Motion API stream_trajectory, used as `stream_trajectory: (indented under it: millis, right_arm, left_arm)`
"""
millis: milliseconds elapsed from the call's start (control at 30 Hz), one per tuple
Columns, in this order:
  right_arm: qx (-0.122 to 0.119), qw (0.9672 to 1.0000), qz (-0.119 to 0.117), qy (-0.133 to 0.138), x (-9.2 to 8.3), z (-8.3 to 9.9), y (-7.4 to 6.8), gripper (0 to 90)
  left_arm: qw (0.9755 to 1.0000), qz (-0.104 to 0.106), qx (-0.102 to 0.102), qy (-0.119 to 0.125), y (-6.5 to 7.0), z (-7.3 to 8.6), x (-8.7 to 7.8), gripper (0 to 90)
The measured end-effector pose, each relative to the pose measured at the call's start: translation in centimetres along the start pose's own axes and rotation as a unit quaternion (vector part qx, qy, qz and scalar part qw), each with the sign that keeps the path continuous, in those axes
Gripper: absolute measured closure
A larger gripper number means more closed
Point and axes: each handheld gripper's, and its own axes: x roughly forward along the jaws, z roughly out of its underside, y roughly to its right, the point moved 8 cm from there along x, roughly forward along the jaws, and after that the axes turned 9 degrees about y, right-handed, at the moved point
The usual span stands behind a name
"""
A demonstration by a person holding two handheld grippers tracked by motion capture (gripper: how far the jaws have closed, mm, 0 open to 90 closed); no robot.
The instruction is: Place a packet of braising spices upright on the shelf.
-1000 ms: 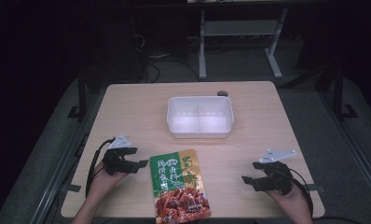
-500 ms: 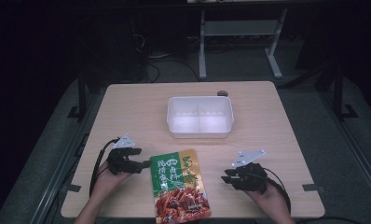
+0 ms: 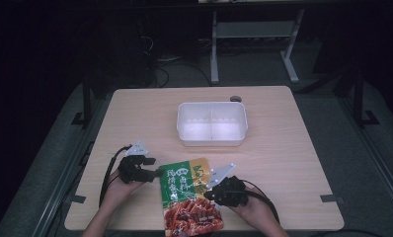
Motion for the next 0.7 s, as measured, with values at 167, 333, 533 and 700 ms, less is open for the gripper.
stream_trajectory:
  millis: [167, 333, 533, 700]
  right_arm:
    - [-0.01, 0.9998, -0.012, -0.015, 1.1, 0.0, -0.7, 89.9]
    - [-0.01, 0.9995, -0.019, -0.024, 1.7, 0.5, -1.0, 89.6]
    - [-0.021, 0.999, -0.022, -0.032, 2.2, 0.9, -1.4, 89.3]
    - [-0.026, 0.9989, -0.017, -0.035, 2.4, 1.1, -1.5, 89.1]
  left_arm:
    - [1.0, 0.003, -0.004, -0.004, -0.1, 0.1, 0.2, 37.8]
    - [0.9998, -0.001, -0.001, -0.018, 0.0, 0.4, 0.4, 39.1]
    - [0.9996, 0.005, -0.002, -0.029, 0.3, 0.6, 0.8, 39.9]
    - [0.9992, 0.014, -0.005, -0.036, 0.7, 0.7, 1.2, 40.7]
